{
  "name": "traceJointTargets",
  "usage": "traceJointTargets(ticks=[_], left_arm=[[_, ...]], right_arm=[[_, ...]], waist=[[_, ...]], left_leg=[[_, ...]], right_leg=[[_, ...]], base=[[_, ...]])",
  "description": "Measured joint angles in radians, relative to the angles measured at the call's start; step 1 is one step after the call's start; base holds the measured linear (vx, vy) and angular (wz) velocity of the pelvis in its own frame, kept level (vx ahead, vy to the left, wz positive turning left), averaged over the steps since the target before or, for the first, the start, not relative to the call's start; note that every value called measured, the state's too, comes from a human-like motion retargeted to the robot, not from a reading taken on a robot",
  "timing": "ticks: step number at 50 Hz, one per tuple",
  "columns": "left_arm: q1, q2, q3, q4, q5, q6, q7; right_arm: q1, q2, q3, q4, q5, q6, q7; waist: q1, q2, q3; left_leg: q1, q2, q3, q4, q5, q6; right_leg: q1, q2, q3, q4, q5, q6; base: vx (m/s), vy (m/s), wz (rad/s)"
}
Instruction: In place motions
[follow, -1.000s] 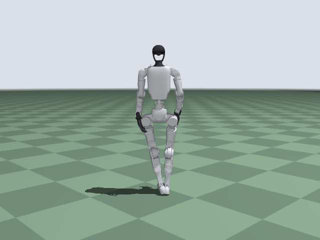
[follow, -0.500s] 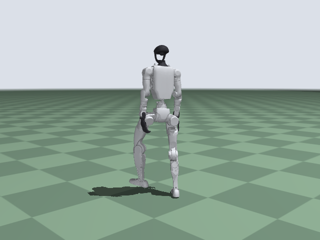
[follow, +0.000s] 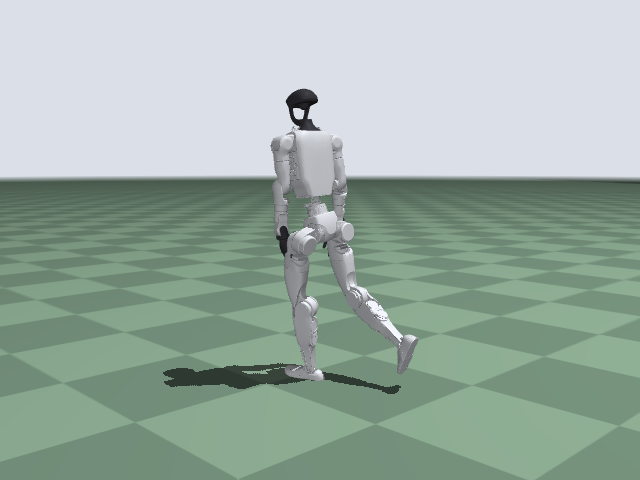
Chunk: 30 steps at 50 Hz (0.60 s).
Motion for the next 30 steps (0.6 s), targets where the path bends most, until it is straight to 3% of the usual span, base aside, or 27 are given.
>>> traceJointTargets(ticks=[4, 10, 16, 21, 23, 25, 27, 28, 30], left_arm=[[0.003, 0.018, -0.012, 0.018, 0.045, 0.026, -0.03], [0.047, 0.022, 0.023, 0.06, 0.026, 0.034, -0.013], [0.067, 0.026, 0.044, 0.098, 0.016, 0.042, -0.018], [0.068, 0.046, 0.036, 0.125, 0.057, 0.063, -0.035], [0.069, 0.057, 0.032, 0.13, 0.064, 0.063, -0.044], [0.072, 0.066, 0.037, 0.135, 0.073, 0.068, -0.057], [0.083, 0.071, 0.056, 0.134, 0.085, 0.078, -0.065], [0.095, 0.073, 0.074, 0.132, 0.09, 0.083, -0.069], [0.122, 0.078, 0.104, 0.129, 0.084, 0.089, -0.079]], right_arm=[[0.017, 0.008, -0.015, 0.02, -0.039, 0.006, -0.04], [0.045, 0.01, -0.012, 0.052, -0.103, 0.01, -0.039], [0.086, -0.003, -0.044, 0.112, -0.066, 0.014, -0.079], [0.116, -0.014, -0.106, 0.253, 0.023, 0.037, -0.081], [0.122, -0.016, -0.131, 0.309, 0.057, 0.049, -0.08], [0.128, -0.024, -0.146, 0.352, 0.085, 0.058, -0.077], [0.128, -0.029, -0.154, 0.377, 0.094, 0.066, -0.07], [0.125, -0.031, -0.16, 0.391, 0.095, 0.075, -0.066], [0.116, -0.03, -0.168, 0.405, 0.091, 0.087, -0.064]], waist=[[0.065, -0.01, 0.025], [0.047, -0.004, 0.052], [-0.081, 0.007, 0.1], [-0.142, -0.05, 0.127], [-0.154, -0.05, 0.134], [-0.141, -0.055, 0.13], [-0.146, -0.056, 0.105], [-0.157, -0.052, 0.08], [-0.172, -0.053, 0.029]], left_leg=[[0.073, -0.006, 0.004, 0.0, -0.048, -0.019], [0.179, -0.026, 0.032, -0.014, -0.109, -0.023], [0.299, -0.077, -0.003, -0.035, -0.146, -0.036], [0.443, -0.18, -0.071, -0.046, -0.175, -0.067], [0.508, -0.183, -0.092, -0.053, -0.184, -0.093], [0.549, -0.21, -0.094, -0.055, -0.173, -0.102], [0.555, -0.239, -0.099, -0.043, -0.136, -0.102], [0.552, -0.251, -0.097, -0.028, -0.097, -0.102], [0.536, -0.277, -0.064, 0.008, -0.008, -0.102]], right_leg=[[-0.092, 0.071, -0.039, 0.319, -0.002, -0.032], [-0.309, 0.088, -0.146, 0.479, -0.159, -0.045], [-0.442, 0.053, -0.223, 0.098, -0.143, 0.029], [-0.431, -0.001, -0.13, -0.53, 0.006, 0.072], [-0.412, -0.001, -0.091, -0.707, 0.041, 0.117], [-0.408, -0.016, -0.073, -0.774, 0.043, 0.193], [-0.417, -0.039, -0.101, -0.729, 0.039, 0.19], [-0.432, -0.047, -0.097, -0.695, 0.063, 0.155], [-0.446, -0.075, -0.074, -0.651, 0.12, 0.162]], base=[[0.32, 0.25, 0.32], [0.43, 0.28, 0.24], [0.42, 0.22, 1.0], [0.63, 0.15, 0.97], [0.7, 0.08, 0.66], [0.84, 0.21, 0.22], [0.72, 0.29, 0.33], [0.75, 0.32, 0.54], [0.71, 0.33, 0.5]])
